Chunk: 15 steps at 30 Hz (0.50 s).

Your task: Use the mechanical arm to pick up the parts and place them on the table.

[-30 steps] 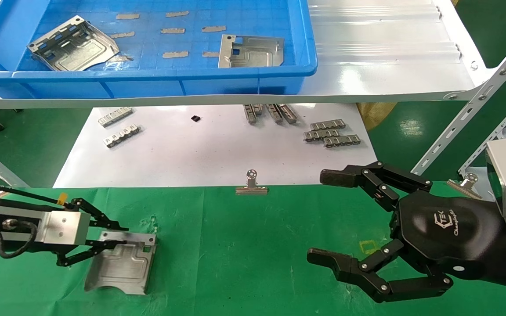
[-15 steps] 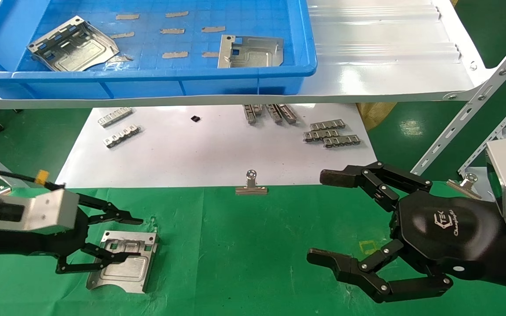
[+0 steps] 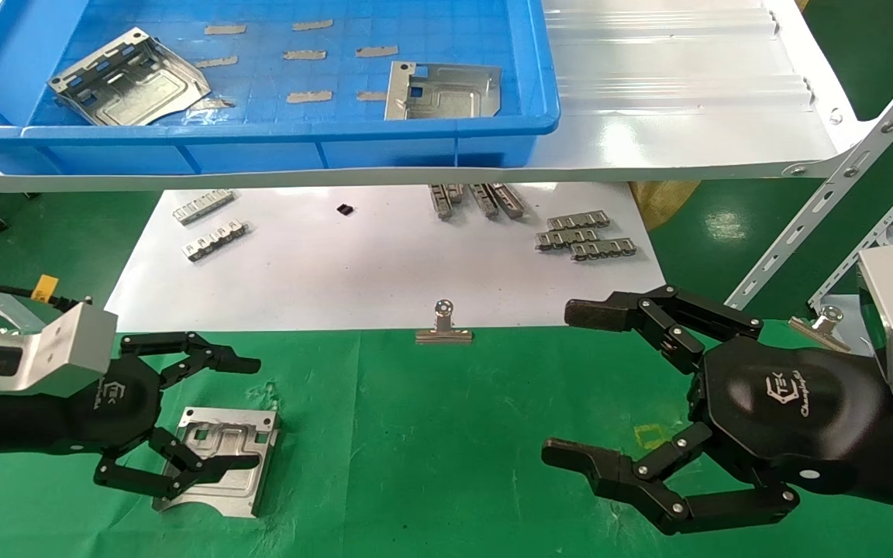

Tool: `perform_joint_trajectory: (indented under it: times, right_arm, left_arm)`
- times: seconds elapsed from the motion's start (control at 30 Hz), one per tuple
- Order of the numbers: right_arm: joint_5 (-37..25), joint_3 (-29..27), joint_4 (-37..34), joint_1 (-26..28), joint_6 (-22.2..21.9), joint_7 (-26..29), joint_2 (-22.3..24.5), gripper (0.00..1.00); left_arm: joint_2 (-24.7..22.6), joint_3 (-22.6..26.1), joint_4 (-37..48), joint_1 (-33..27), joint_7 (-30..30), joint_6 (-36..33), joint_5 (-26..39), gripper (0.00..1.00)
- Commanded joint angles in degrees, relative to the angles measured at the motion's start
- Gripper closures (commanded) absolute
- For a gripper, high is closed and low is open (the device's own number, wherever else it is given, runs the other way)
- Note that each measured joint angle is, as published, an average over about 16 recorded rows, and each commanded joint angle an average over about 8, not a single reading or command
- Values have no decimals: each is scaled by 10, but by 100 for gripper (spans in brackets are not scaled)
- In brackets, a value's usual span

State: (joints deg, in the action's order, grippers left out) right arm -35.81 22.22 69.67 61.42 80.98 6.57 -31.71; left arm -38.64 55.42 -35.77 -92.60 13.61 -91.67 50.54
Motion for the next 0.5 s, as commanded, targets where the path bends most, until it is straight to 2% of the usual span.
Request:
perform_joint_trajectory:
  times: [0.03, 0.5]
  right_arm:
    - [0, 0, 0, 0, 0, 0, 0, 0]
    - [0, 0, 0, 0, 0, 0, 0, 0]
  left_arm:
    - [0, -2, -4, 1, -1, 1, 1, 0]
    - [9, -96, -93, 75, -59, 15, -20, 0]
